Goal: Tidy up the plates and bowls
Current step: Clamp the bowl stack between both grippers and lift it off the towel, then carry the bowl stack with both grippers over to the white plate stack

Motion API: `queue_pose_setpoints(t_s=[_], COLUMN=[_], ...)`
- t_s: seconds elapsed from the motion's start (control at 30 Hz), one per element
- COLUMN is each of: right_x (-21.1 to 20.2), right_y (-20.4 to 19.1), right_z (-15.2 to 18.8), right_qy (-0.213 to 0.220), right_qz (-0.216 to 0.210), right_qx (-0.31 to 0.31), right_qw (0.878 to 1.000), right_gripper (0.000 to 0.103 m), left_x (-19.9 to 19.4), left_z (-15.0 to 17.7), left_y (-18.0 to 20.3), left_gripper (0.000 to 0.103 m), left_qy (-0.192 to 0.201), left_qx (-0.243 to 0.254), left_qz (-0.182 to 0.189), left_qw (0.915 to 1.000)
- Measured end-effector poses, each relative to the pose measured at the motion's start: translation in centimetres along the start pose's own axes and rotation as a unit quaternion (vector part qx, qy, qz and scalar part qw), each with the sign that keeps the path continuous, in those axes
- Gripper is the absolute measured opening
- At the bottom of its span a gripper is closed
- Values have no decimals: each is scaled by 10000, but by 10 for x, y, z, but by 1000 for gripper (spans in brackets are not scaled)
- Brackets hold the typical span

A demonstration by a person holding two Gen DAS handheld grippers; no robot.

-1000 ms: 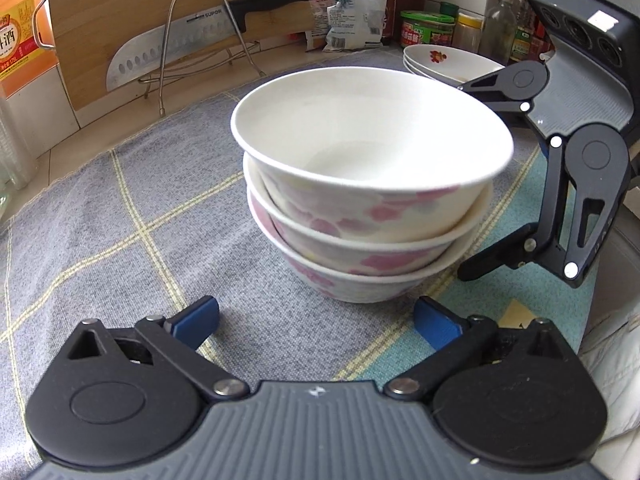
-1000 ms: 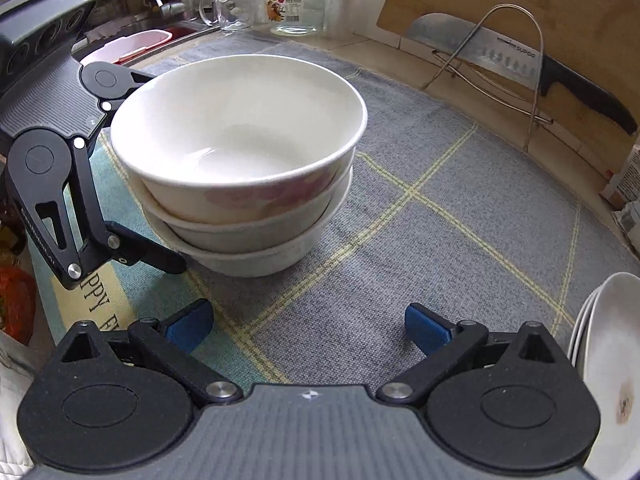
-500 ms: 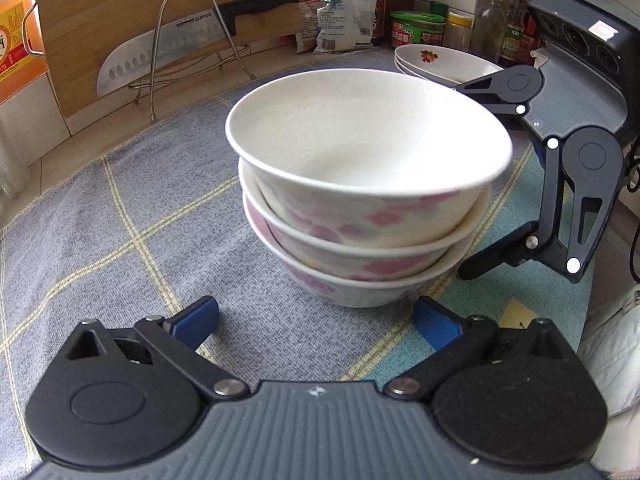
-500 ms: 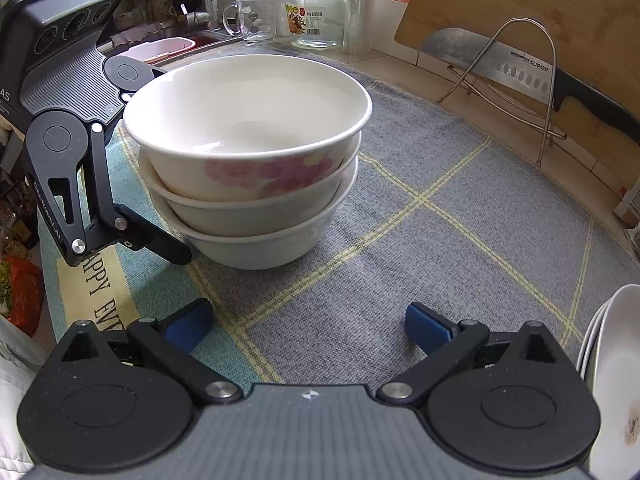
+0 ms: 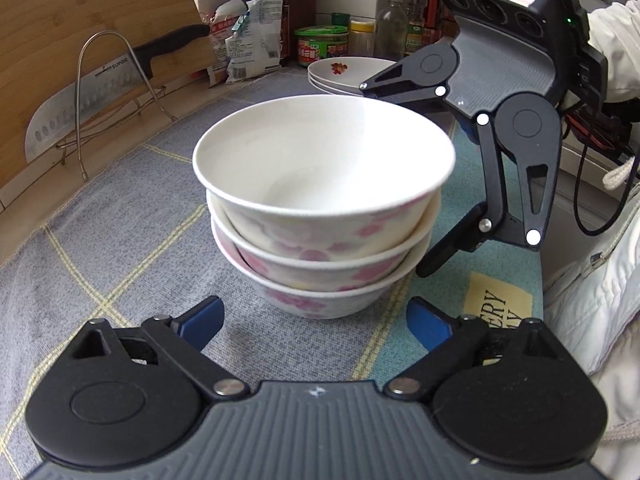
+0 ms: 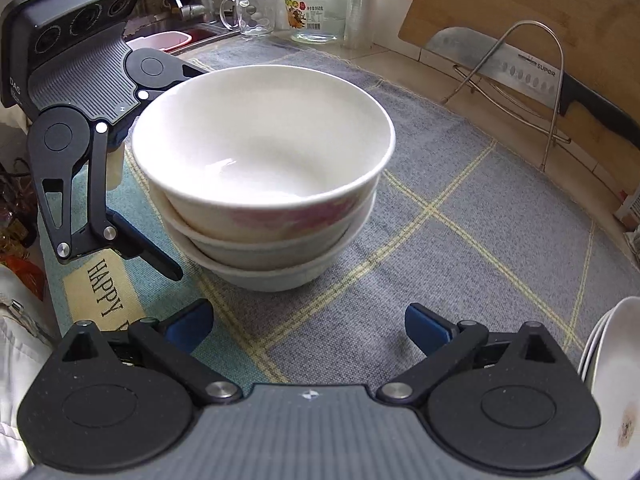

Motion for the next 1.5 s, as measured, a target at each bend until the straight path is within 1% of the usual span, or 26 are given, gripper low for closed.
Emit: queue_pose_setpoints(t_s=[0.1, 0.2, 0.27, 0.43, 0.53, 0.67, 0.83, 1.0, 1.3, 1.5], right_x=[1, 3, 5, 6, 6, 6, 6, 4, 5, 7], right_y=[-4, -5, -5, -1, 3, 5, 4, -1, 2, -1], right_z=[-11, -16, -20, -25, -27, -28, -29, -29, -30, -30], right_qy=[-11, -8, -17, -43, -4, -41, -95, -158, -191, -243], right_qz=[-60, -196, -288, -523, -645, -841, -837, -690, -730, -637], right_qx=[-241, -336, -396, -457, -359, -288, -403, -755, -809, -938], right_qw=[9997, 9992, 9988, 9976, 9973, 9960, 9956, 9946, 9939, 9932], right_gripper=[103, 103, 102, 96, 95, 88, 87, 86, 85, 85], left_x=[0, 2, 2, -1, -1, 0, 1, 2, 2, 0], left_z=[-4, -6, -7, -10, -9, -9, -11, -14, -17, -19], left_y=[-5, -9, -11, -10, -12, -11, -9, -10, -8, -6], left_gripper=[94, 90, 86, 85, 85, 84, 80, 80, 80, 81], left_qy=[36, 10, -16, -80, -117, -115, -148, -220, -325, -383], left_qx=[72, 153, 146, 176, 157, 225, 435, 497, 561, 608], left_qz=[133, 249, 318, 582, 653, 694, 713, 754, 721, 724], left_qw=[9999, 9996, 9994, 9981, 9977, 9973, 9964, 9957, 9953, 9948])
Point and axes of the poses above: each gripper's, at about its wrist camera, not at the fingertips, and x roughly the way its jaws point, y to its right, z to its underside, the point moved 3 cm from there along x, roughly the way its jaws point, and after that the axes turned 5 degrees about -x, right-handed, at the moved point
